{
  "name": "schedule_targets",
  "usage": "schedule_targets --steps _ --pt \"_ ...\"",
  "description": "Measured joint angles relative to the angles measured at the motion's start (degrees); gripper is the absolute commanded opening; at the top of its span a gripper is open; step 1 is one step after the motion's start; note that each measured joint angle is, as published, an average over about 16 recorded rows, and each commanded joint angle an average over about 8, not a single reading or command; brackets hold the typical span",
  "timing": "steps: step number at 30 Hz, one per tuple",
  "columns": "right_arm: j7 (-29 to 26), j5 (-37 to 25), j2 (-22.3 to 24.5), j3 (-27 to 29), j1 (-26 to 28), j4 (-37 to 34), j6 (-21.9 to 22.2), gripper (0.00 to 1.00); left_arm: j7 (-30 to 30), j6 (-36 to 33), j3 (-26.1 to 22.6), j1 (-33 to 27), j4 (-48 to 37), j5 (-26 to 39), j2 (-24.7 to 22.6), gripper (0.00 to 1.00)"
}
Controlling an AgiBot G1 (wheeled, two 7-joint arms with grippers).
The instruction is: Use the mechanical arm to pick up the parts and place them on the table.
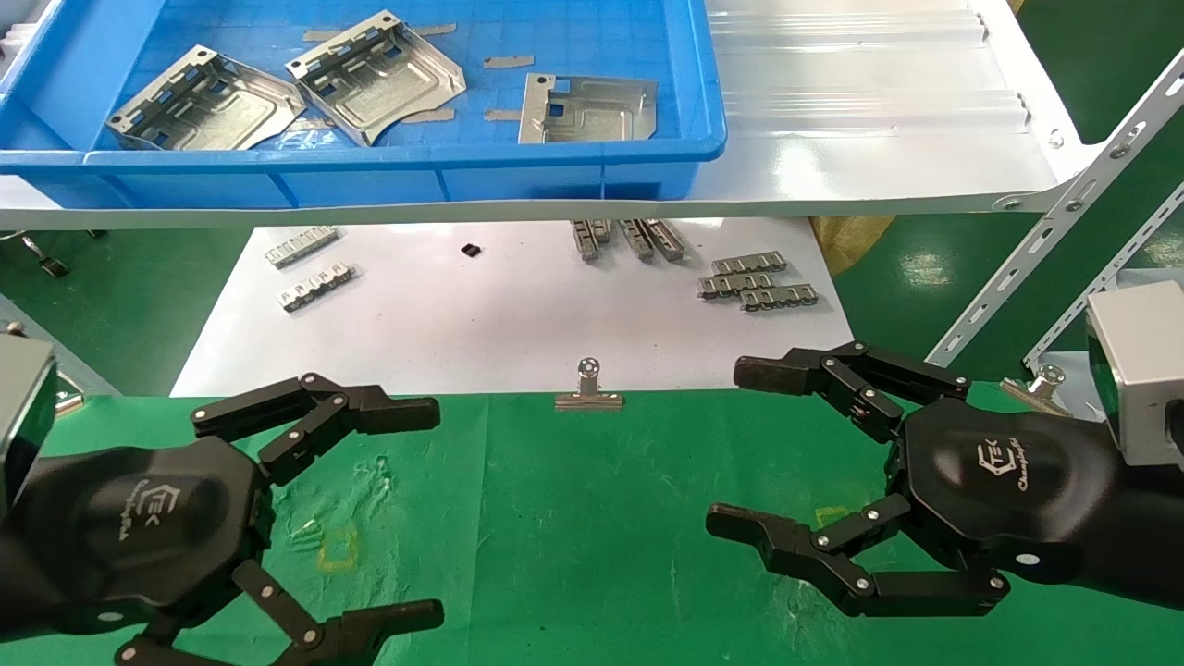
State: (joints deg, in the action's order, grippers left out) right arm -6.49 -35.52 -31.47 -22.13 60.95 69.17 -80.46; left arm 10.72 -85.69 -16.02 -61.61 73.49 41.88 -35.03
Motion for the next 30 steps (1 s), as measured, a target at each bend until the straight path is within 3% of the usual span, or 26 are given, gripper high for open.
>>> schedule_targets --steps 30 --pt "0.0 0.0 0.0 0.0 0.0 0.0 0.0 0.00 0.0 0.4 0.1 -1.4 -0.1 0.5 -0.1 1.00"
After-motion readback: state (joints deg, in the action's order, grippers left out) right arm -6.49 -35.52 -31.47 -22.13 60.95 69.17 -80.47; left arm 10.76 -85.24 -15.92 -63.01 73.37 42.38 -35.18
